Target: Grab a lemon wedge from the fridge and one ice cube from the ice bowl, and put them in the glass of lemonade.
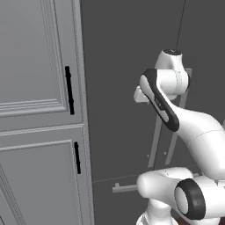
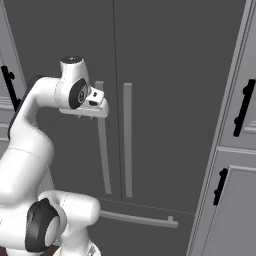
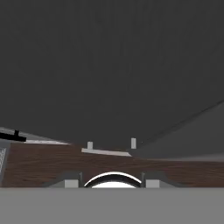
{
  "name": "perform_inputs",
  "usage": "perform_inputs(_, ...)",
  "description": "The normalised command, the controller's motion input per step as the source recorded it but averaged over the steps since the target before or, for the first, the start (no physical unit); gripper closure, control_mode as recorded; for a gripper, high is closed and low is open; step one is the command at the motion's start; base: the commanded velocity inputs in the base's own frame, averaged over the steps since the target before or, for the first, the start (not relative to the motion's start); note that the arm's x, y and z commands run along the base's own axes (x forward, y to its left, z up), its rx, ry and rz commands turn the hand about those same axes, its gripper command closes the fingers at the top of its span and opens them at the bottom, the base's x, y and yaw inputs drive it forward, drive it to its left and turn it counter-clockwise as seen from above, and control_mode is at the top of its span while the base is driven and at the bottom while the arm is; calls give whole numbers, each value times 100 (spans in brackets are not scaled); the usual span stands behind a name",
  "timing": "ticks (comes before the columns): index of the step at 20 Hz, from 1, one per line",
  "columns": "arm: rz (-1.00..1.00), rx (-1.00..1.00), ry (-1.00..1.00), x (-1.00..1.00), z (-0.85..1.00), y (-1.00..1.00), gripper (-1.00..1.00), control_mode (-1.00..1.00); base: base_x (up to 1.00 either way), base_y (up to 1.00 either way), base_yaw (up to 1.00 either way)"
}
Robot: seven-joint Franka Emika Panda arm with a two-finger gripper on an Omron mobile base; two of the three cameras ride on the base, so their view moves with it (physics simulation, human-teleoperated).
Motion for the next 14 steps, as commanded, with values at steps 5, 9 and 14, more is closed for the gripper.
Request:
perform_inputs(5, 0, 1, -4, -35, -7, -30, -100, -100, 0, 0, 0)
perform_inputs(9, -1, 0, 0, -54, -20, -45, -100, -100, 0, 0, 0)
perform_inputs(14, 0, 0, 9, -22, -35, -4, -100, -100, 0, 0, 0)
